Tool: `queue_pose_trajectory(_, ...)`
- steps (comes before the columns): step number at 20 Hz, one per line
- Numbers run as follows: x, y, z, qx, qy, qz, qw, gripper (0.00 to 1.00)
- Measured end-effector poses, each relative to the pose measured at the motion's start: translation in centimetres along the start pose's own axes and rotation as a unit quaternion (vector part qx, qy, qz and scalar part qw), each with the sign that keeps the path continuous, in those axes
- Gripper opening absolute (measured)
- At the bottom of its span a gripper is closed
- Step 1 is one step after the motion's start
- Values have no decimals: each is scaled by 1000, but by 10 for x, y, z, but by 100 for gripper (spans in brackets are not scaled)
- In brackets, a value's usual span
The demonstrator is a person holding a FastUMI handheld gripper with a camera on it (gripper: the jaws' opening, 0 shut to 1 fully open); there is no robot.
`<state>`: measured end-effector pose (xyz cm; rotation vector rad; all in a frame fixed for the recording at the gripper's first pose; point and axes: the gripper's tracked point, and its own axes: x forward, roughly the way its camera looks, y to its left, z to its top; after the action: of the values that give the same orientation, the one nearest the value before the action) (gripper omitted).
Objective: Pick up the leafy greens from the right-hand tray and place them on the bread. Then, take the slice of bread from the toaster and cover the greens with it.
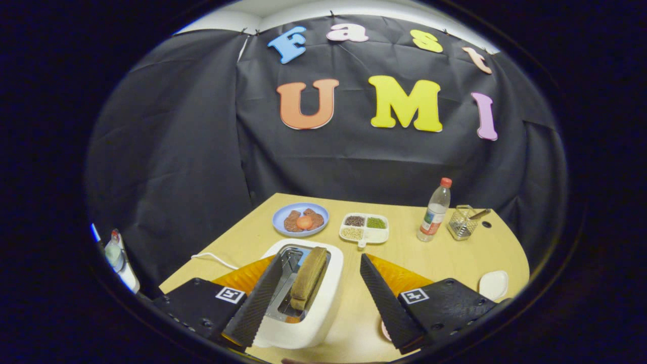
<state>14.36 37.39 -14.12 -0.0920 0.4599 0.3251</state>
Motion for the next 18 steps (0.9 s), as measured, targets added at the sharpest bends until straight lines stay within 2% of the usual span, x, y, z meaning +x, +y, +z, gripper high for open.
queue_pose_trajectory(3,16,6,-6,8,21,-5,1000,86)
queue_pose_trajectory(4,18,7,-4,6,19,-9,1000,72)
queue_pose_trajectory(9,36,15,-13,5,53,-13,998,37)
queue_pose_trajectory(11,40,17,-15,11,66,-11,998,37)
queue_pose_trajectory(12,40,18,-17,16,62,-9,998,17)
queue_pose_trajectory(13,41,21,-14,12,60,-2,998,17)
queue_pose_trajectory(15,36,17,-12,-13,55,-11,998,17)
queue_pose_trajectory(18,30,16,-13,-38,50,-18,998,11)
